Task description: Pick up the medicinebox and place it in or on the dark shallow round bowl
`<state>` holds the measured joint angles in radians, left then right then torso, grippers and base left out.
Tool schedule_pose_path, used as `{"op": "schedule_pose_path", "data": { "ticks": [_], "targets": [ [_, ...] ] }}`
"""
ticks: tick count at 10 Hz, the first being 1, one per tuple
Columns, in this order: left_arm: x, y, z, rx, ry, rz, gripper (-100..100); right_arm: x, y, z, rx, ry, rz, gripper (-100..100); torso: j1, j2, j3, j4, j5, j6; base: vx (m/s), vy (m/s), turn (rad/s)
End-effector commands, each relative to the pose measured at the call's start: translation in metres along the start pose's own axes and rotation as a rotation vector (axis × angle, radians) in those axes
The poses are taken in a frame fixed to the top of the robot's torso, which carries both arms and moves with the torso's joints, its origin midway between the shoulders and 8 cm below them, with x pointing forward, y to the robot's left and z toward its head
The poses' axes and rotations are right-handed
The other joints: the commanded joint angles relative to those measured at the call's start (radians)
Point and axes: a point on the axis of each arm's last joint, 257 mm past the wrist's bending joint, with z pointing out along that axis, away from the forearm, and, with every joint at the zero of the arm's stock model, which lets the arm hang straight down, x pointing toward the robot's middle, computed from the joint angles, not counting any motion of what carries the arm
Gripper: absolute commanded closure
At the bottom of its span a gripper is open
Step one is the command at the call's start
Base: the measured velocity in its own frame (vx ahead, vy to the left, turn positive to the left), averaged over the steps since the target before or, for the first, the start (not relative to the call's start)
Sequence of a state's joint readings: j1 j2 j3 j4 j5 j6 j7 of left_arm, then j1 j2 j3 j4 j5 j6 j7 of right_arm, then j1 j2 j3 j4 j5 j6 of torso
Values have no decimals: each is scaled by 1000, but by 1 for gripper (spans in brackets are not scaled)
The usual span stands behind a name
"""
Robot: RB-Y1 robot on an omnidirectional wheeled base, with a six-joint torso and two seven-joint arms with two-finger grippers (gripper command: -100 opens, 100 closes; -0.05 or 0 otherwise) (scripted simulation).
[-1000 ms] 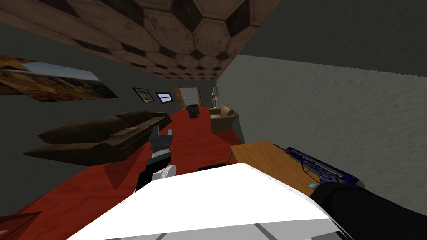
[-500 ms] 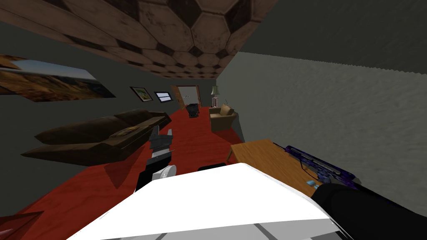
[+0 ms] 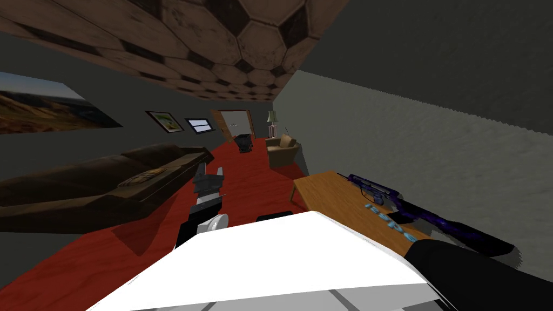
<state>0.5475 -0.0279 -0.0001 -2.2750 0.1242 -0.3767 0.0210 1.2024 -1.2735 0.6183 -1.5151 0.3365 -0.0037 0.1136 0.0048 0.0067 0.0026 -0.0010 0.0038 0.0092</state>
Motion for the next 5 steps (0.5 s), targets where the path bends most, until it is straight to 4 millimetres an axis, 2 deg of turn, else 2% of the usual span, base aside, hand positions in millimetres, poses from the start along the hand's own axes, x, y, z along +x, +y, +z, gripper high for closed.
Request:
{"op": "schedule_pose_path", "data": {
  "ticks": [1, 5],
  "targets": [
    [0, 0, 0, 0, 0, 0, 0, 4, -8, -1, -1, 10, 18, 100, 0, 0, 0, 0, 0, 0, -150, -6, -200],
    [0, 0, 0, 0, 0, 0, 0, 7, -28, -3, 2, 16, 66, 100, -2, -5, -3, -1, -1, 0, -129, -15, -188]
  ]
}}
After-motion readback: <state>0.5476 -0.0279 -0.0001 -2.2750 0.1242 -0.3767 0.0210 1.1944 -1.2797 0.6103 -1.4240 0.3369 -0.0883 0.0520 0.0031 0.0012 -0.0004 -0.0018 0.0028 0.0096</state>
